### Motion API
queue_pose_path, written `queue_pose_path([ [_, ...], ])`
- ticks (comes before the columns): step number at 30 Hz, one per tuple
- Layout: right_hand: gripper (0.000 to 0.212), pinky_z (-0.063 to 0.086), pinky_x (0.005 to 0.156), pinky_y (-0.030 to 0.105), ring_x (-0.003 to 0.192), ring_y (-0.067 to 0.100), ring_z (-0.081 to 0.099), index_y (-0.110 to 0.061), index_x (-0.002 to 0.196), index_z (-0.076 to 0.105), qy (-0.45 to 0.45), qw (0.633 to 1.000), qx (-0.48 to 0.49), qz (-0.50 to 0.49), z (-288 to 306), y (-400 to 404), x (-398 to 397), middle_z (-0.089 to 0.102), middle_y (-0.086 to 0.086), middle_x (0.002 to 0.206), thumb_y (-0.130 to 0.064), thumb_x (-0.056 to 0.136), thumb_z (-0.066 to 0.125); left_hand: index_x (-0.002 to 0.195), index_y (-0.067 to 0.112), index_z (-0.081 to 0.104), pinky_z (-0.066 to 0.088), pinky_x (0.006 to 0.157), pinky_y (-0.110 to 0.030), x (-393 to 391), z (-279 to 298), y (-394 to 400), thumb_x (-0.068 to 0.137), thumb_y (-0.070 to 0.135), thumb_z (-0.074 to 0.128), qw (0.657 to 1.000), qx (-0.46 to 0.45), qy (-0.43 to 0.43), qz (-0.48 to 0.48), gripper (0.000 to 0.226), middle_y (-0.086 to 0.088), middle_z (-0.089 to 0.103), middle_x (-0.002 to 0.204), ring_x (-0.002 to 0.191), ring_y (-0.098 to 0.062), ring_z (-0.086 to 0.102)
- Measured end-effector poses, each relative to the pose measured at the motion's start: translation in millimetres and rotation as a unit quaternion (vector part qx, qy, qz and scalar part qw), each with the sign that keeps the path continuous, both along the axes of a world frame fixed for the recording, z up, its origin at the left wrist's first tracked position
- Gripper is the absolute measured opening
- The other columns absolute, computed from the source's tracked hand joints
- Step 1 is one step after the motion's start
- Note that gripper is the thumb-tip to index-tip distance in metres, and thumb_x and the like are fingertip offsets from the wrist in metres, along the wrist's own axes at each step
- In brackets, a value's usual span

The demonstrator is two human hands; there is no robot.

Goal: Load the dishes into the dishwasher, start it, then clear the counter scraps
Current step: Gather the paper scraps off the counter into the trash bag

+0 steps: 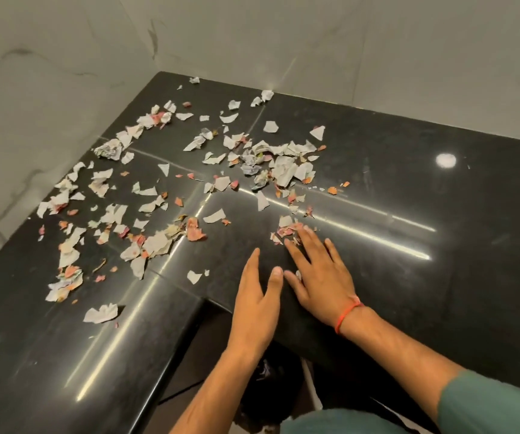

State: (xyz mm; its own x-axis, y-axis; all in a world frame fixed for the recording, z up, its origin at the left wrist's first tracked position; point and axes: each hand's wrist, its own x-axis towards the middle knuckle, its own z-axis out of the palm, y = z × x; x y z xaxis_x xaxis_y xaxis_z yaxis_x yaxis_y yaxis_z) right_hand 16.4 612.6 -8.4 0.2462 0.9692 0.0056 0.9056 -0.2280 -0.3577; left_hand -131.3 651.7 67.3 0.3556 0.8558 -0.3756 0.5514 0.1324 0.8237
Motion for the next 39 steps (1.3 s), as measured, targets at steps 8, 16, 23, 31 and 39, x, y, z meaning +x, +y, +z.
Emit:
queue_pose_path([
  [8,0.055,0.013,0.125,0.049,0.155,0.024,0.008,-0.023,0.157,0.029,0.001,0.997,0.028,0.068,0.7,108.3,40.2,0.010,0.006,0.168,-0.040,0.105,0.036,0.163,0.035,0.015,0.009,0.126,-0.028,8.0,-16.8,24.4,0.104,0.050,0.046,0.985,0.074,0.121,-0.094,0.068,0.011,0.008,0.171,0.156,-0.001,0.001],
  [16,0.035,0.022,0.112,0.009,0.139,0.014,0.041,-0.015,0.132,0.063,0.248,0.937,0.228,-0.092,29.5,110.5,109.3,0.048,0.006,0.150,-0.027,0.100,0.056,0.160,0.042,-0.013,-0.008,0.128,-0.042,31.4,-39.6,57.4,0.080,0.083,0.054,0.920,0.171,0.273,-0.223,0.113,0.005,-0.023,0.169,0.154,-0.014,-0.027],
  [23,0.050,0.026,0.120,0.037,0.145,0.023,0.036,-0.014,0.143,0.052,0.130,0.960,0.130,-0.212,5.1,100.0,188.0,0.042,0.009,0.155,-0.040,0.100,0.044,0.162,0.039,-0.004,-0.003,0.129,-0.046,56.1,-52.0,96.3,0.079,0.088,0.051,0.931,0.213,0.249,-0.159,0.111,0.008,-0.012,0.172,0.156,-0.011,-0.018],
  [31,0.051,0.022,0.123,0.044,0.148,0.027,0.032,-0.014,0.148,0.046,0.062,0.994,0.085,-0.037,1.3,128.8,137.1,0.042,0.009,0.155,-0.037,0.103,0.037,0.164,0.034,0.001,-0.001,0.129,-0.044,54.5,-62.3,108.1,0.088,0.087,0.035,0.899,0.289,0.286,-0.162,0.099,0.003,-0.005,0.173,0.158,-0.013,-0.010],
  [39,0.043,0.037,0.115,0.038,0.139,0.015,0.045,-0.020,0.143,0.051,0.205,0.969,0.084,0.112,8.9,109.6,77.0,0.055,0.000,0.145,-0.037,0.106,0.039,0.164,0.029,0.001,0.008,0.128,-0.041,54.7,-67.8,108.9,0.097,0.072,0.039,0.919,0.301,0.234,-0.103,0.088,-0.003,-0.002,0.173,0.159,-0.018,0.007],
])
